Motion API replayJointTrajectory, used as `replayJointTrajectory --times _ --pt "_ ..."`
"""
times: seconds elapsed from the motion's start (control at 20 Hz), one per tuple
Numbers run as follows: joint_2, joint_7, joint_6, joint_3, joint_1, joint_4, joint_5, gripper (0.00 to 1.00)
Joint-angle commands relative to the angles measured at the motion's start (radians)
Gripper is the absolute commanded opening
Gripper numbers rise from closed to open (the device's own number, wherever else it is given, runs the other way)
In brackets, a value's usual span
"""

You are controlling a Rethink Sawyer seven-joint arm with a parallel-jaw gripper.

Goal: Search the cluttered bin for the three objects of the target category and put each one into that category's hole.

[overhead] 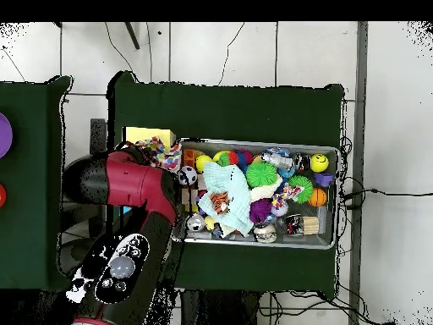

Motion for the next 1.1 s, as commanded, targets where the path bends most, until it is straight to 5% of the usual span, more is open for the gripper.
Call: replayJointTrajectory --times 0.05,0.6,1.1 --pt "0.103 0.209 -0.108 0.166 -0.063 -0.020 0.059 0.00" --pt "0.185 0.237 -0.088 0.114 -0.020 -0.069 0.086 0.00" --pt "0.188 0.218 -0.071 0.132 -0.036 -0.066 0.097 0.00"
